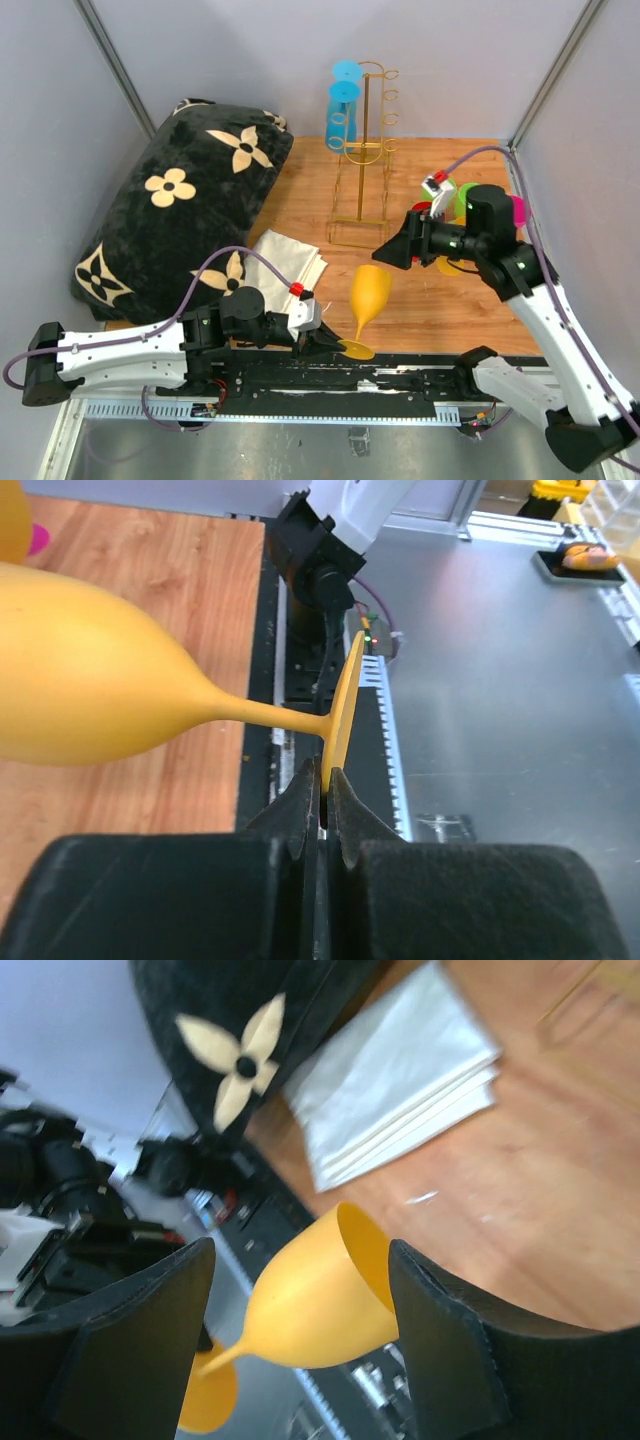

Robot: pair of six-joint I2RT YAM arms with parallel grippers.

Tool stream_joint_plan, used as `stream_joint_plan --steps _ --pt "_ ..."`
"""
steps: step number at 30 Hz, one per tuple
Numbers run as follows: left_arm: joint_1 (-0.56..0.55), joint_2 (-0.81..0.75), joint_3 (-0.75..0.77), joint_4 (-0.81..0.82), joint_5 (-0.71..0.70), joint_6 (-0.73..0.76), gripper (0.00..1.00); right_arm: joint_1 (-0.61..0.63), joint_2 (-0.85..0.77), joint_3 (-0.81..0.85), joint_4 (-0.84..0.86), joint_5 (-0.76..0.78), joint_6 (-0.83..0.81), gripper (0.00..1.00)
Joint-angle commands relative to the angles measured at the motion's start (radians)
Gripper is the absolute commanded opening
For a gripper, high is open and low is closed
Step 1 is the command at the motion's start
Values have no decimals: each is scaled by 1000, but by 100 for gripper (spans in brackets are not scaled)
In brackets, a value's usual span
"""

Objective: Take the wine glass off the wine glass rack
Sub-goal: Place the wine glass at the center of the board.

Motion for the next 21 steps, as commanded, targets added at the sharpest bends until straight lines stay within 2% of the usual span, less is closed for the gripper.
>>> stream_joint_plan --steps 1,7,10,12,16,18,19,20,21 --pt "-5 -45 -10 26 0 222 1 -8 86 -35 7 -370 47 70" --pt "-5 -56 9 -15 55 312 0 -1 120 -31 -58 -443 -42 68" --pt "-5 -52 25 -42 52 325 1 -1 126 -34 -46 -509 -47 64" --pt "-5 -51 35 -66 16 341 1 -1 135 -33 -51 -553 -58 60" --pt "-6 -41 52 -119 -157 372 0 0 151 -30 -102 -638 -122 52" --pt "-5 -42 54 -126 -184 410 1 0 158 -27 -132 -679 -152 45" --pt "-5 -45 53 -120 -191 426 1 2 160 -26 -138 -700 -158 36" --pt "-5 -48 52 -114 -200 437 1 2 160 -25 -141 -706 -162 31" --pt "-5 -52 50 -106 -209 443 1 2 158 -22 -142 -701 -163 22"
